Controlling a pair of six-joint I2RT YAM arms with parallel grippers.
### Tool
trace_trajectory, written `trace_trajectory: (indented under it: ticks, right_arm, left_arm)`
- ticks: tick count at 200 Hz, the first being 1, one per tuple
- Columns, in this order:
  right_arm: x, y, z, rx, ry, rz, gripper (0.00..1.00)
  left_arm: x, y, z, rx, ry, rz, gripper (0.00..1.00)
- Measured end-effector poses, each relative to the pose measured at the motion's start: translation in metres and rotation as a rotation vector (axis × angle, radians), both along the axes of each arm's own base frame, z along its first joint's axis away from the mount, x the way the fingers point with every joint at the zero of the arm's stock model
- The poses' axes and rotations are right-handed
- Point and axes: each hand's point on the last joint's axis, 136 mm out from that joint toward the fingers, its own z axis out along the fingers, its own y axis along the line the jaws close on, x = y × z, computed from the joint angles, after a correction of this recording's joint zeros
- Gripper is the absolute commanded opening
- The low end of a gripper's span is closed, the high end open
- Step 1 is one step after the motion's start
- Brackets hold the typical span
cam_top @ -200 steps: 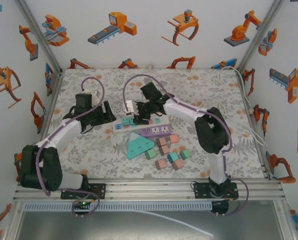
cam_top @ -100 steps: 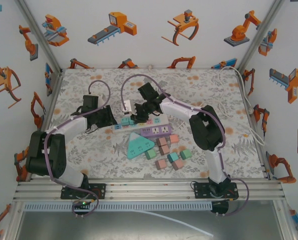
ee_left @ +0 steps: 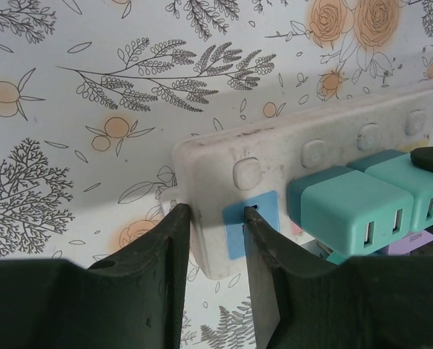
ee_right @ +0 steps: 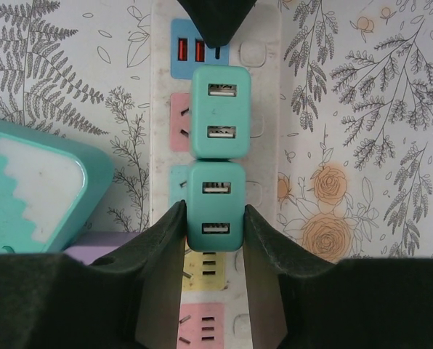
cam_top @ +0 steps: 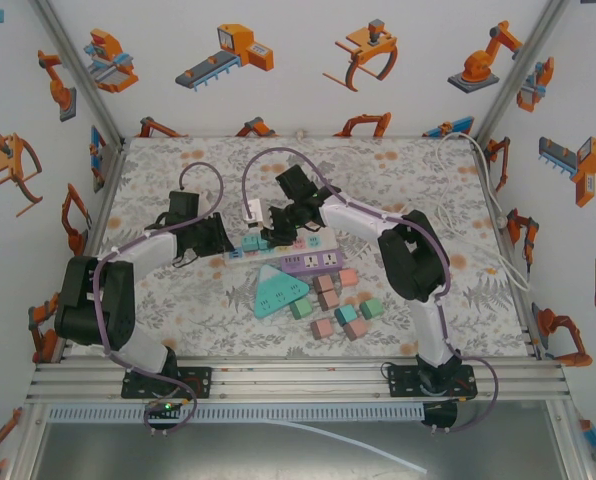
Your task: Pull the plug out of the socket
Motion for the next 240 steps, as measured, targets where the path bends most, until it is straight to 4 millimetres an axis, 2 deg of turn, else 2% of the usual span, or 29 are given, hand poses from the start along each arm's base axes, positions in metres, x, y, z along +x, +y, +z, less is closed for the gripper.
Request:
trace_trajectory:
  ticks: [117, 240]
  right_arm:
    - [0.005, -0.001, 0.003, -0.007, 0.08, -0.063, 0.13]
    - [0.011, -0.003, 0.006, 0.031, 0.156, -0.135, 0.08]
  left_arm:
    - [0.001, -0.008, -0.001, 0.005, -0.017, -0.027, 0.36]
    - [0.001, -0.01, 0.001, 0.037, -0.033, -0.03, 0.36]
